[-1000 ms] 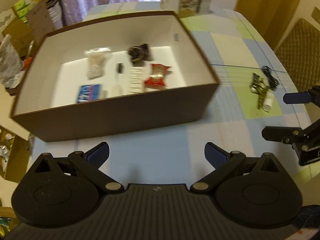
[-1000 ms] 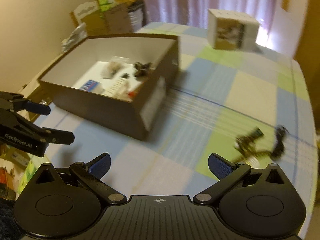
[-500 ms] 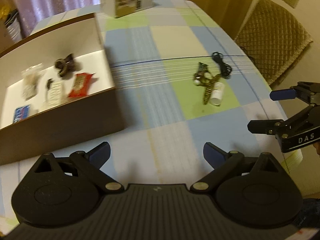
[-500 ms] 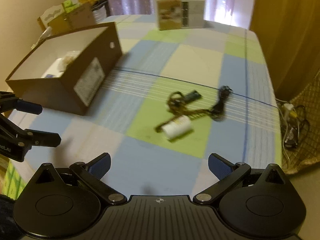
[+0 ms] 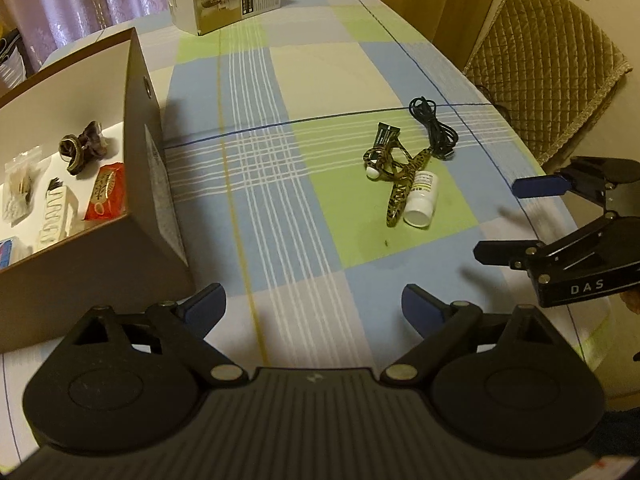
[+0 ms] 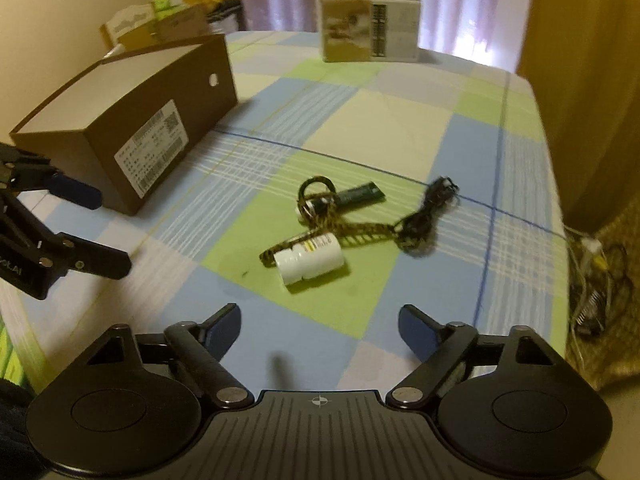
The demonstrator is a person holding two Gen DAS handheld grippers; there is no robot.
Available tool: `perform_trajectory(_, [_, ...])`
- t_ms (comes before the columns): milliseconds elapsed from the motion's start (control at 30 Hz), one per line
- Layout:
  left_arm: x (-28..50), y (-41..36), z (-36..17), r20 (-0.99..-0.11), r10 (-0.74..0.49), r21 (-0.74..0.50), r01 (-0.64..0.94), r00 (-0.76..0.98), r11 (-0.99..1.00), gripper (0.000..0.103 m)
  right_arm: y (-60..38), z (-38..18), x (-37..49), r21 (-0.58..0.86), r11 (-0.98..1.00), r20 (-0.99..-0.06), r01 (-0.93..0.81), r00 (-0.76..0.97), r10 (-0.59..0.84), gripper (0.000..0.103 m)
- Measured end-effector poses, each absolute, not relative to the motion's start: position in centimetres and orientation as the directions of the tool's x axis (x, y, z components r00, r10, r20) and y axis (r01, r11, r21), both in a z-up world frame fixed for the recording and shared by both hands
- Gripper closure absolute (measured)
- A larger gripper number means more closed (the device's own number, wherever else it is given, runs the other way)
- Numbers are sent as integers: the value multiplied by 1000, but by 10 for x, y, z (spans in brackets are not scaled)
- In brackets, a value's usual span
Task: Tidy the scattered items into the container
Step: 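Grasp the white pill bottle with right tool while left tool grasps the patterned lanyard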
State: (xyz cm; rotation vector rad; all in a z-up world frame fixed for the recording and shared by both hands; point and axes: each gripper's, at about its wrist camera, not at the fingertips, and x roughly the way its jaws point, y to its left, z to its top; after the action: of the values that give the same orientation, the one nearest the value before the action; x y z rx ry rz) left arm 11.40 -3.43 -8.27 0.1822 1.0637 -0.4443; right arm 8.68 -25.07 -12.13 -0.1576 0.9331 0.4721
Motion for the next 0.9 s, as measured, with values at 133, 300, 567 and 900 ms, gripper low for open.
perform_trajectory(133, [119, -36, -91, -884, -249, -67, 421, 394, 904, 11, -243, -131, 97, 37, 847, -806, -531, 484, 339, 30])
perform_trajectory(300, [126, -34, -98, -894, -233, -69, 398, 382, 915, 11, -232, -143, 107, 2, 802, -812, -598, 467, 351, 35])
perform_trajectory(567, [133, -34, -101, -900, -222, -62, 394, 375, 917, 11, -220, -156, 122, -49, 762, -807, -646, 476, 351, 40])
perform_trajectory(900, [139, -45, -103, -901, -234, -60, 430, 366, 901, 11, -233, -150, 119, 10, 795, -814, -607, 457, 359, 59])
